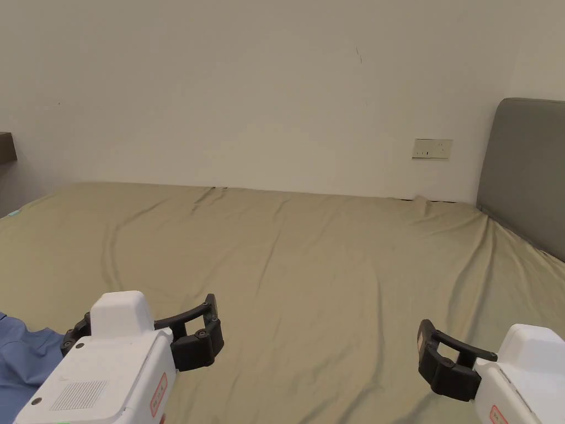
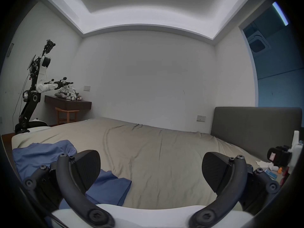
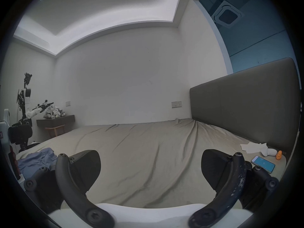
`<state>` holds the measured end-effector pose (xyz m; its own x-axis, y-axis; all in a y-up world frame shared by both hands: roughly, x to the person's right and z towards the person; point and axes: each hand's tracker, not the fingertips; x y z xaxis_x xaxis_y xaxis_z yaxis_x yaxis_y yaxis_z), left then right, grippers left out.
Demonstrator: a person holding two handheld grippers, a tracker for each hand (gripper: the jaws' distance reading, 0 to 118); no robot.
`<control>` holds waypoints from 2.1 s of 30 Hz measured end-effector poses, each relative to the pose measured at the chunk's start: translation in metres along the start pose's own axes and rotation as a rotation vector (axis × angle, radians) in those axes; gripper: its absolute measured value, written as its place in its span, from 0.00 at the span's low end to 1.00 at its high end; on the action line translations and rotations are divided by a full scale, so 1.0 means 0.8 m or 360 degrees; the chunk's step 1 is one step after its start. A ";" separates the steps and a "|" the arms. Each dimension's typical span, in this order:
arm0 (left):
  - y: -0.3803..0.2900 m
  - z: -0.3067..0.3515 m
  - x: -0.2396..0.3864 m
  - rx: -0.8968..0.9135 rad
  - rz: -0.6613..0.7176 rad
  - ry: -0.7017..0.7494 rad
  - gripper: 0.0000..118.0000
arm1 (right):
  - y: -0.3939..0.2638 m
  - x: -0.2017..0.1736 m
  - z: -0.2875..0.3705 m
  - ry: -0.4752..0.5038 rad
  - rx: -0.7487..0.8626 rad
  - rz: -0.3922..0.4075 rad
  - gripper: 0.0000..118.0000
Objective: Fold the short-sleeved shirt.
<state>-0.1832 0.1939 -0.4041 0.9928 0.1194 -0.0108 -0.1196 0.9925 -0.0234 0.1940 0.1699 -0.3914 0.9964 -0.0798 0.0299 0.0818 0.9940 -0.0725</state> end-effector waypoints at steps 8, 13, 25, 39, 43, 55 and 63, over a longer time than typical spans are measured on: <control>-0.006 -0.002 0.004 -0.0015 -0.0033 -0.0015 1.00 | 0.002 0.002 -0.002 -0.0003 -0.0012 -0.0006 1.00; -0.008 -0.002 0.007 -0.0011 -0.0077 -0.0014 1.00 | 0.003 -0.002 0.000 -0.0002 0.0002 0.0026 1.00; -0.010 0.010 0.020 0.0069 -0.0306 0.0035 0.00 | 0.011 -0.007 0.008 -0.0047 -0.0029 0.0074 0.01; 0.011 0.060 -0.107 0.0054 -0.0195 0.0481 0.00 | 0.016 -0.138 -0.033 0.0545 0.0030 0.0192 0.01; 0.016 0.091 -0.158 0.0052 -0.0238 0.0671 0.00 | 0.013 -0.202 -0.042 0.0749 0.0026 0.0137 0.01; 0.020 0.140 -0.237 -0.0041 -0.0085 0.0934 0.00 | 0.003 -0.282 -0.015 0.0984 -0.0007 0.0237 0.01; 0.053 0.087 -0.258 -0.0233 0.0144 0.0700 0.00 | 0.016 -0.234 -0.002 0.0929 -0.0008 0.0194 0.01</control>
<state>-0.3923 0.2133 -0.3336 0.8845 0.1523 -0.4410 -0.2370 0.9609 -0.1434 0.0085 0.1976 -0.3994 0.8470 0.0055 -0.5315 -0.0351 0.9983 -0.0457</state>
